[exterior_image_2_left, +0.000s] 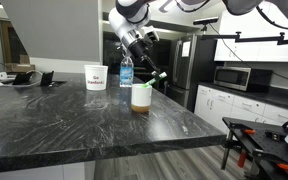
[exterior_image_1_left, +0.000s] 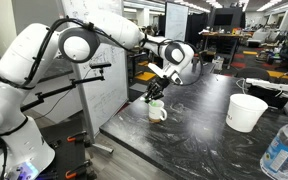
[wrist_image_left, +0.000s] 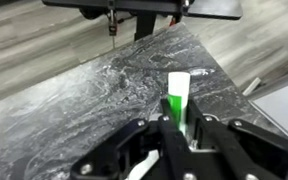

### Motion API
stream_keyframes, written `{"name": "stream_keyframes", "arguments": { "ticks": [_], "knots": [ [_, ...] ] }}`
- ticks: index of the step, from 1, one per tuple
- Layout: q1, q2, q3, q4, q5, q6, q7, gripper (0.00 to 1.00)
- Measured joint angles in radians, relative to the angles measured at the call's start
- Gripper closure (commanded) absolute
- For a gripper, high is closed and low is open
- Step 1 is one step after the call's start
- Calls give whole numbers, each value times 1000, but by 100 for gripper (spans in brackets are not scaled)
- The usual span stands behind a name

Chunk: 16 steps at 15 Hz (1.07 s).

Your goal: Put the green marker inside the white and brown mug

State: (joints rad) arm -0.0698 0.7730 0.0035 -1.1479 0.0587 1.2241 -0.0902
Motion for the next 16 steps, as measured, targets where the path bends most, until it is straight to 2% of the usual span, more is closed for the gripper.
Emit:
{"name": "stream_keyframes", "arguments": {
  "ticks": [5, 7, 10, 16],
  "knots": [
    [0, 4, 1, 18, 53, 141, 28, 10],
    [8, -13, 2, 9, 53, 211, 43, 0],
    [29, -86, 12, -72, 65, 347, 67, 0],
    [136, -345, 17, -374, 18, 638, 160, 0]
  ]
}}
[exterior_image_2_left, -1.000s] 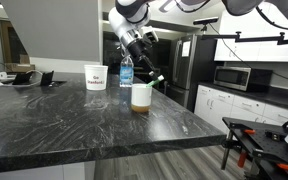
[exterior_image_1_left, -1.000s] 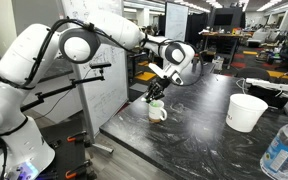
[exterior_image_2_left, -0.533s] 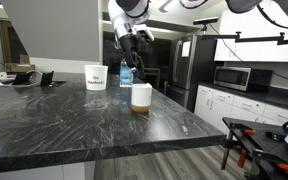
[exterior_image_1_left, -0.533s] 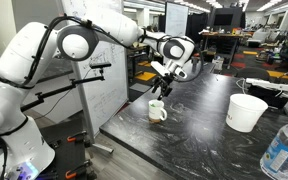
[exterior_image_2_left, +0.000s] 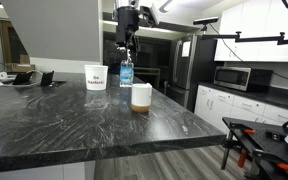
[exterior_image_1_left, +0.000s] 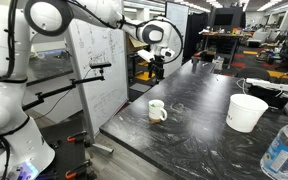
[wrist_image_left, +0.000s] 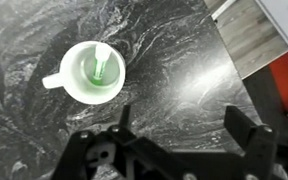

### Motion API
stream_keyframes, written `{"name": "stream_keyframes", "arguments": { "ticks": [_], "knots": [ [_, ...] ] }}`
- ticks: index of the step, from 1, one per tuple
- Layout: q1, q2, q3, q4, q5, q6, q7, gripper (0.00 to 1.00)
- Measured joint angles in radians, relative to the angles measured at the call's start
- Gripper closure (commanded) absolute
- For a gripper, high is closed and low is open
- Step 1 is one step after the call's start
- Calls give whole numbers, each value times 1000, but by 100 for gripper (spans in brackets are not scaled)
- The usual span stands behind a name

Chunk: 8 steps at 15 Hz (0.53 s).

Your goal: Put the green marker inside the white and brown mug

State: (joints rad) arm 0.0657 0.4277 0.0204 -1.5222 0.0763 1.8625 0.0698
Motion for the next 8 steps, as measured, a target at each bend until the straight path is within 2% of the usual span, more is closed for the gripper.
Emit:
{"name": "stream_keyframes", "arguments": {
  "ticks": [4, 8],
  "knots": [
    [35, -182, -1, -248, -88, 118, 99, 0],
    [33, -359, -1, -458, -117, 131, 138, 0]
  ]
}}
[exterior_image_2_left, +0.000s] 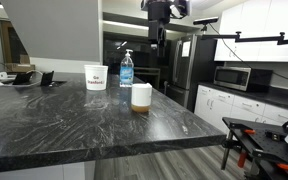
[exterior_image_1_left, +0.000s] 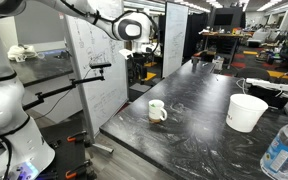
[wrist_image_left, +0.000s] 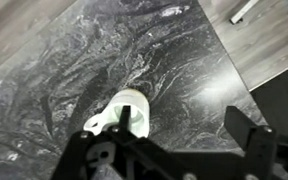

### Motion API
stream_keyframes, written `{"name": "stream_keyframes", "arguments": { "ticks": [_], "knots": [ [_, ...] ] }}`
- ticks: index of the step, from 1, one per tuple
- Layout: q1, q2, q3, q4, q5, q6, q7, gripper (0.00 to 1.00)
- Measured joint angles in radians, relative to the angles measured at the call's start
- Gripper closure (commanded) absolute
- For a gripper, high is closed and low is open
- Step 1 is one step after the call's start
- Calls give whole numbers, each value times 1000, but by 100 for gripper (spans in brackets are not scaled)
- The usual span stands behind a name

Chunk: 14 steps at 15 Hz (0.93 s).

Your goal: Put the green marker inside the white and brown mug

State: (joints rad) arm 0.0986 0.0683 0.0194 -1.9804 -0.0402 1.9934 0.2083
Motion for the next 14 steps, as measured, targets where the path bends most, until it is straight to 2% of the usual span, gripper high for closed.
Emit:
{"name": "stream_keyframes", "arguments": {
  "ticks": [5, 14],
  "knots": [
    [-6, -122, 0, -101, -25, -28, 14, 0],
    [-16, -153, 1, -148, -25, -40, 14, 0]
  ]
}}
